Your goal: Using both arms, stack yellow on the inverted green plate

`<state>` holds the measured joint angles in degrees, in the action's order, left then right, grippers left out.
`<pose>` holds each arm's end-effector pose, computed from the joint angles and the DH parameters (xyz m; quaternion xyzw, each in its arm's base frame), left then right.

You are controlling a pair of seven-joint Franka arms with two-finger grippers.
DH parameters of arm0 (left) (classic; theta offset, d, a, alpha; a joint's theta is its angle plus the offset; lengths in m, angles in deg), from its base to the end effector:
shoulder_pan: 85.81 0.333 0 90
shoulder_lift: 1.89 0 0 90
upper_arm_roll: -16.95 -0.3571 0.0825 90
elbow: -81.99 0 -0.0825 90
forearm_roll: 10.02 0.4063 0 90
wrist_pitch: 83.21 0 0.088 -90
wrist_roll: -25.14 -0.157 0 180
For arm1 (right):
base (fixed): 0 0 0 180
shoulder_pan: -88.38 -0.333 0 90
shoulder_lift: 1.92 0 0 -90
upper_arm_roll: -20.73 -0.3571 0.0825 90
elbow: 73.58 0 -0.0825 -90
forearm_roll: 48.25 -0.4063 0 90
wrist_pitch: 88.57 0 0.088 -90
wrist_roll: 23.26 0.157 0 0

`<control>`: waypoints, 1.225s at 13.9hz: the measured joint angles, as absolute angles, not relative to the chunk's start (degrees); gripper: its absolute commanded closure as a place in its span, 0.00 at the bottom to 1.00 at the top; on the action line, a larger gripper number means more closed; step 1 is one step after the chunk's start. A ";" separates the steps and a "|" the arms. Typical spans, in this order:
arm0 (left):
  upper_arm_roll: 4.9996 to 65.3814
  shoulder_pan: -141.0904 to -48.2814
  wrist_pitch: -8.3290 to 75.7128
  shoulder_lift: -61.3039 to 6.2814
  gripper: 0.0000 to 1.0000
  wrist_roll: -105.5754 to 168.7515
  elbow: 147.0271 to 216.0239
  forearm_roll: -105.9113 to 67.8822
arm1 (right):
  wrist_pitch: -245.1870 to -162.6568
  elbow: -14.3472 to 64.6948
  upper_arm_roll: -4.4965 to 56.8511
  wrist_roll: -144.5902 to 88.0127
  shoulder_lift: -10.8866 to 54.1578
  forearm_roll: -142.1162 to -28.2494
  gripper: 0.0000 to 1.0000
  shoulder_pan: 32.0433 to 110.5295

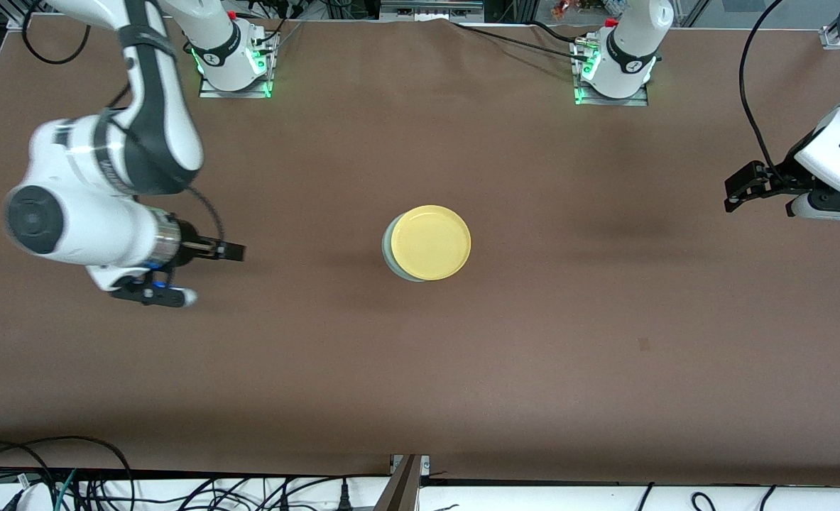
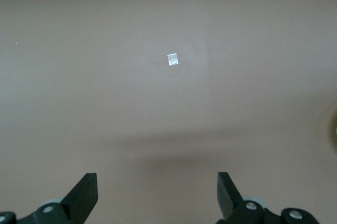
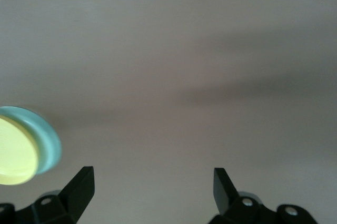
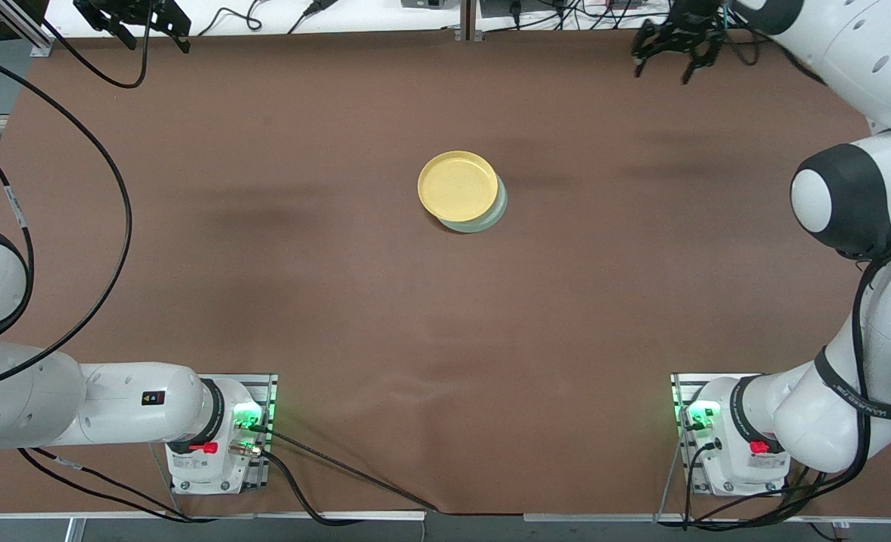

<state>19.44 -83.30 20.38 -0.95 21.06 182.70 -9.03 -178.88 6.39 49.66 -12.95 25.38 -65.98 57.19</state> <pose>0.5893 0.0023 0.5530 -0.9987 0.0372 -0.0330 0.0100 0.6769 0.1296 0.4246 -0.9891 0.0785 0.1218 0.0264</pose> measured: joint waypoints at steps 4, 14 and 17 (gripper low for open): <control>20.43 -83.38 20.38 -0.96 0.00 21.06 181.96 -9.03 | -171.41 2.29 52.68 -14.86 22.35 -65.93 0.00 60.52; 21.09 -83.30 19.74 -1.00 0.00 21.06 181.29 -9.03 | -169.43 5.48 32.67 -15.22 4.91 -48.91 0.00 80.09; 21.19 -83.38 19.72 -1.00 0.00 21.06 181.06 -9.03 | -167.67 8.54 31.97 -17.22 1.60 -47.77 0.00 82.30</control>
<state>21.19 -83.38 19.72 -1.00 21.06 181.06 -9.03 -167.67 8.54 31.97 -17.22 1.60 -47.77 82.30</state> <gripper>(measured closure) 0.000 0.000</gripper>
